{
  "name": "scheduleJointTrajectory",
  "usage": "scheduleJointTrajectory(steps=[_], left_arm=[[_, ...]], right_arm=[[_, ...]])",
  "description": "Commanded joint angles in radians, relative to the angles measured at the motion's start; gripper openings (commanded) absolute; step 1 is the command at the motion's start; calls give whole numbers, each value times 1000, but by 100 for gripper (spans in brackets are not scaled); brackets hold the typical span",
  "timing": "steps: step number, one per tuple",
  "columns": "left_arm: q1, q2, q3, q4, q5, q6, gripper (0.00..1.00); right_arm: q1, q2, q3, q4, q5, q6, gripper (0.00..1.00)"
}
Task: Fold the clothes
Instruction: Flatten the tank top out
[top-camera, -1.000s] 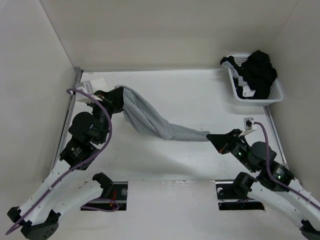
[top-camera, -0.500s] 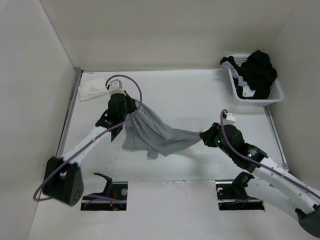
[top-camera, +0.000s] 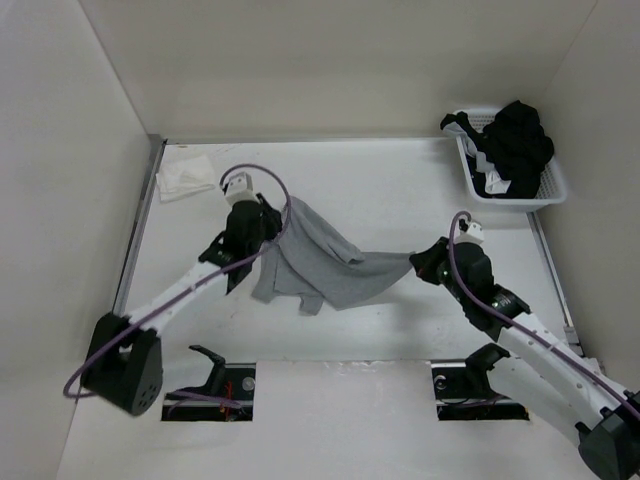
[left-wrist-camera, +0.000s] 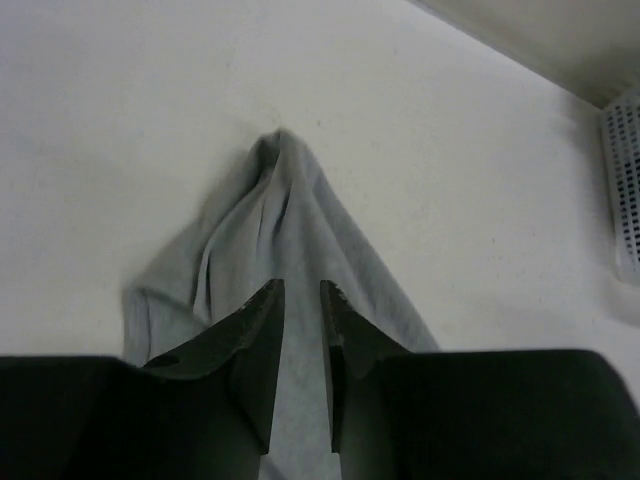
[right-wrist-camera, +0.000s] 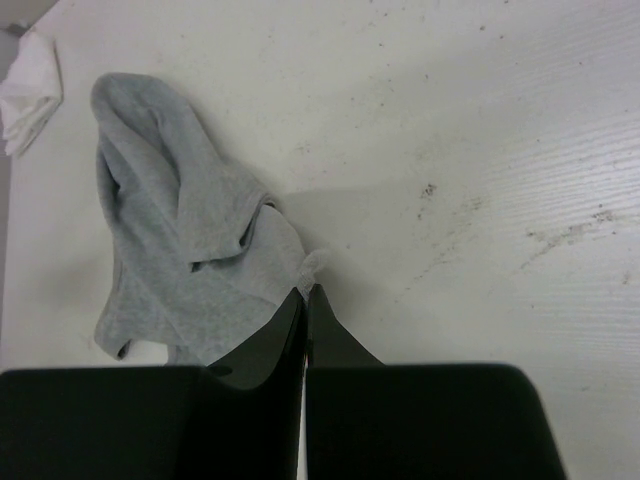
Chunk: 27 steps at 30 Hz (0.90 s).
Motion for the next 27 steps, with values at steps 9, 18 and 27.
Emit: scheduleJointTrajectory(steps=[9,18,27], left_arm=[[-215,-321,-378,-210,-16,-234,11],[-182,-260,-428,-132,-19,-215,14],[-186,-344,-466,-133,-45,-225,28]], right_arm=[[-1,-19,-74,136,-48,6,0],[18,-57,-103,130,-54,22,0],[27,-53,-108,131,-54,26,0]])
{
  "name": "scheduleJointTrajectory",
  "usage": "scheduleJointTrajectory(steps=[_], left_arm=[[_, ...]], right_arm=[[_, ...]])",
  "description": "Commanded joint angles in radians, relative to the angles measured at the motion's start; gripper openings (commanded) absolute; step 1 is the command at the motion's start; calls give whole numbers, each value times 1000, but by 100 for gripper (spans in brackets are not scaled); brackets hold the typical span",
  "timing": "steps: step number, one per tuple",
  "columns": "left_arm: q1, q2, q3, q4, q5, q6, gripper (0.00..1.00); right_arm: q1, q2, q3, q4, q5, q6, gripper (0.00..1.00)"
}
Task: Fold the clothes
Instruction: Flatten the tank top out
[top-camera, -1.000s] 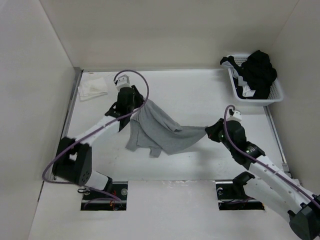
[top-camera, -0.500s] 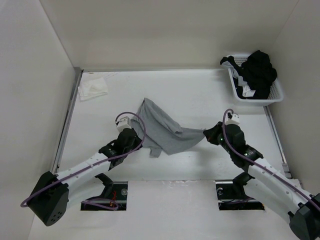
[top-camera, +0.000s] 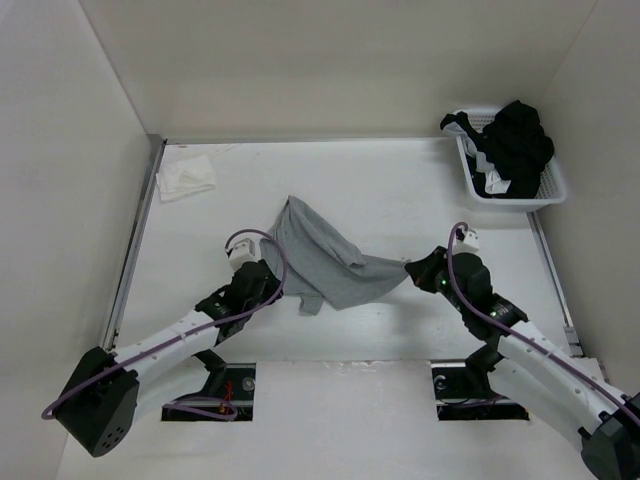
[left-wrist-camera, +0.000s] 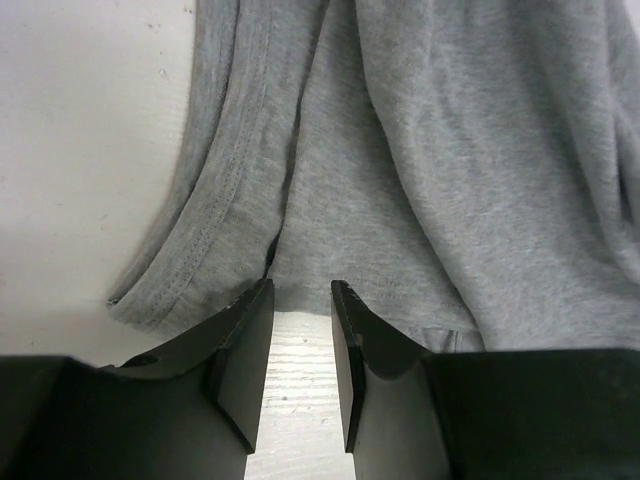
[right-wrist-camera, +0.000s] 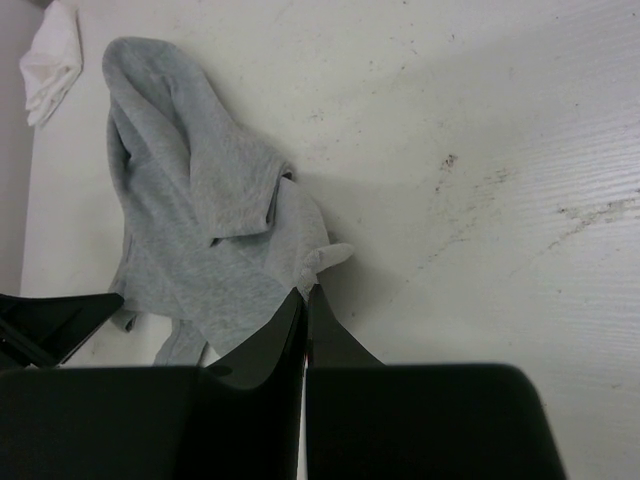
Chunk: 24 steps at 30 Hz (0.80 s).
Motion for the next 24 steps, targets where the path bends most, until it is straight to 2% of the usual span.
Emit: scheduleJointTrajectory(steps=[1,6,12,20,24], left_arm=[[3,-71,-23,42,-24,-17,29],[13,-111,-37,39,-24,-20,28],[11,-10,-26,64,-16,-17,26],[16,34,-38,116,-15,-9,26],[6,56,-29,128,0,-5,21]], right_arm=[[15,5,2,50,-2,7,0],[23,16,5,54,-2,7,0],[24,-6,5,45,-2,7,0],[24,-9,0,43,-2,7,0],[24,-6,0,46,-2,7,0]])
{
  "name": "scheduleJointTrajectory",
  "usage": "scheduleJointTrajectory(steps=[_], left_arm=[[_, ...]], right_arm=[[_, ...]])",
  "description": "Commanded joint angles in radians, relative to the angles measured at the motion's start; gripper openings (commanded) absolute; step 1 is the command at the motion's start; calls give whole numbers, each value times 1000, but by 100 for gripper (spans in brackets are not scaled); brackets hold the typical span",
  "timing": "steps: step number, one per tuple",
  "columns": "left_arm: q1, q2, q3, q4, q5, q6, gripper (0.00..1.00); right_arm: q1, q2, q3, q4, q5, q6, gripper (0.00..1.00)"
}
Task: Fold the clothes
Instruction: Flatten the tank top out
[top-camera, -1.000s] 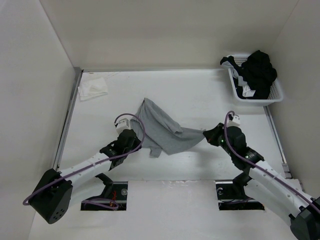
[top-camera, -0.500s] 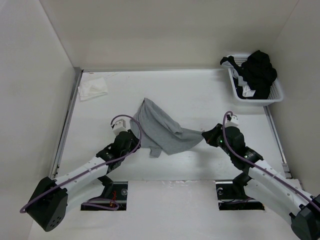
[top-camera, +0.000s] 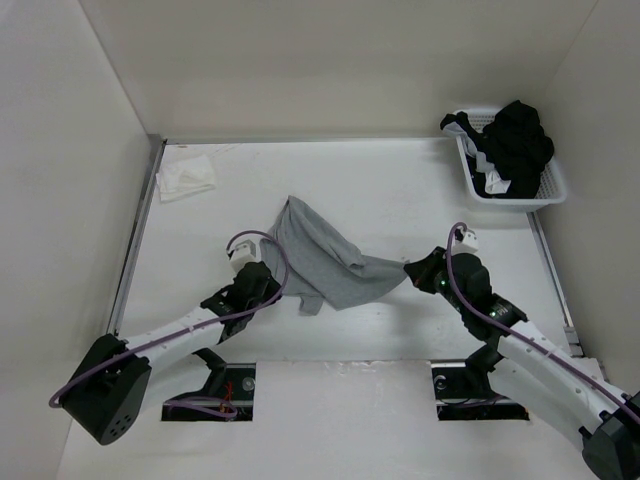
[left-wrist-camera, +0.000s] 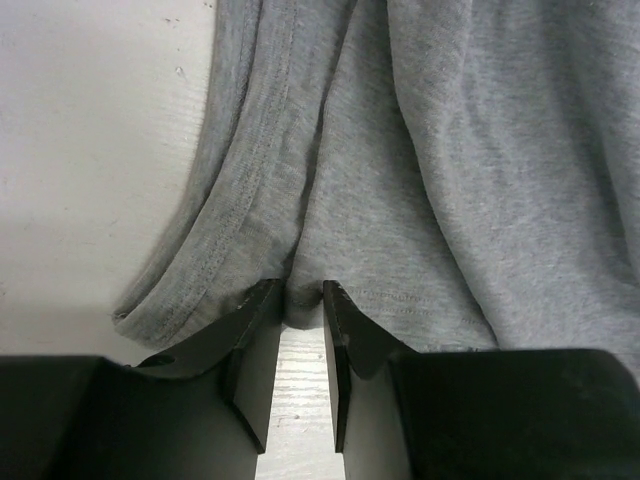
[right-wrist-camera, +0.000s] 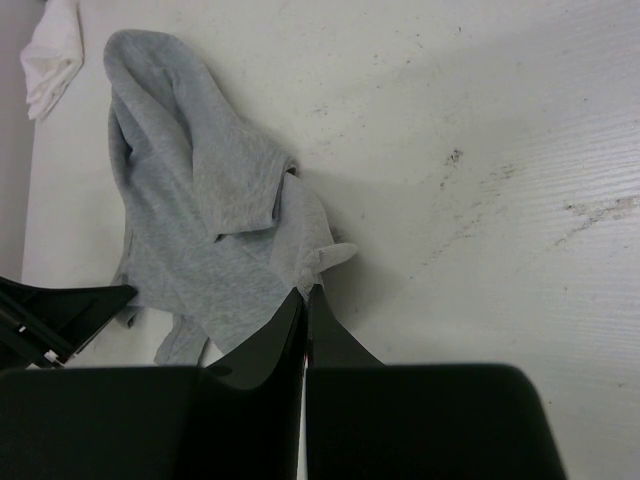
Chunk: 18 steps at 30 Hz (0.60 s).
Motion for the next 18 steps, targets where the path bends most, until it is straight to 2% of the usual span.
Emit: scheduleJointTrajectory(steps=[1,9,15,18], left_arm=[[-7,12,2,56,10,5,20],[4,-33,17,-1,15,1,15],[-11,-128,105,-108,5,1,1],[-10,-219,175,-160,-7,10,0]], right_arm=[[10,-9,0,46,-1,4,0],[12,-8,13,45,-1,-3,0],[12,-27,40,19,-1,-13,0],[12,-76,89,-47,13,-29,0]])
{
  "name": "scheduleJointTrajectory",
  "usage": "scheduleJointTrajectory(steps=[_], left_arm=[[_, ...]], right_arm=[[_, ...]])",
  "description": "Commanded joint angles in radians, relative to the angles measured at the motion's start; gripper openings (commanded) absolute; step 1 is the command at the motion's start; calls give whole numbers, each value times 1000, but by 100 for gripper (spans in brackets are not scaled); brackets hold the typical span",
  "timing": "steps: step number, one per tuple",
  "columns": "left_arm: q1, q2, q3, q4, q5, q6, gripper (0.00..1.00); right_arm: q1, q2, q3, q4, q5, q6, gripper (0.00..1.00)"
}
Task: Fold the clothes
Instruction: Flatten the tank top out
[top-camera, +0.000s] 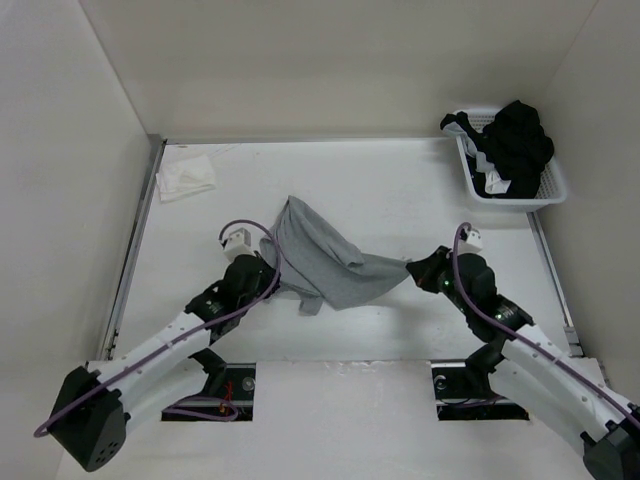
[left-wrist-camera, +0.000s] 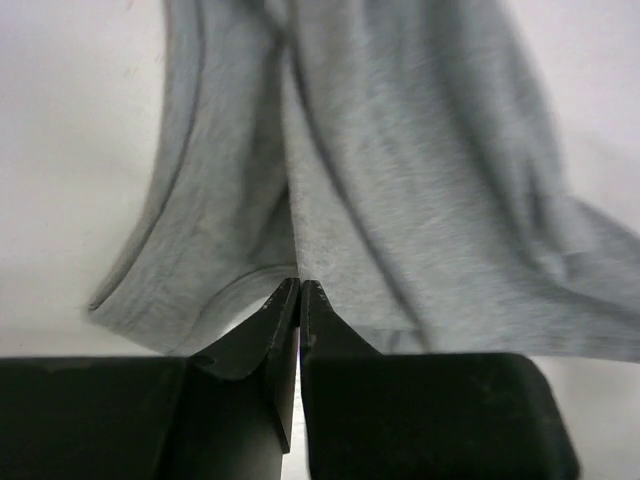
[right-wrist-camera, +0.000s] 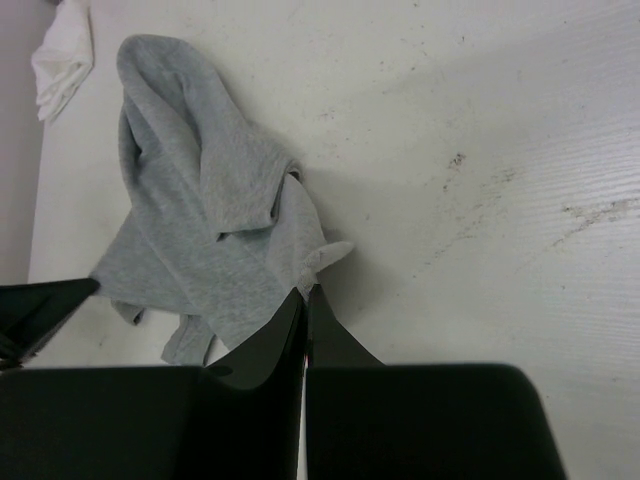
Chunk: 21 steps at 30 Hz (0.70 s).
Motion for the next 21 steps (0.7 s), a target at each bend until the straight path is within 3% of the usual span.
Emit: scheduleJointTrajectory(steps=[1,6,10,16,21], left_arm=[[1,-118,138,-52,-27,17,0],[15,-244,391,-118,-84,94,0],[-2,-290,584,-107,-131,149,0],[7,-298,856,-18,-173,243,0],[25,-210,1038,19,-177,318,0]], right_arm=[[12,-70,102,-44,19,-33,0],[39,-178,289,-173,84,-38,0],[136,-196,548,-268,198,-96,0],[320,-83,1048,-391,422,-232,0],[460,56,1307,-387,502,-341,0]])
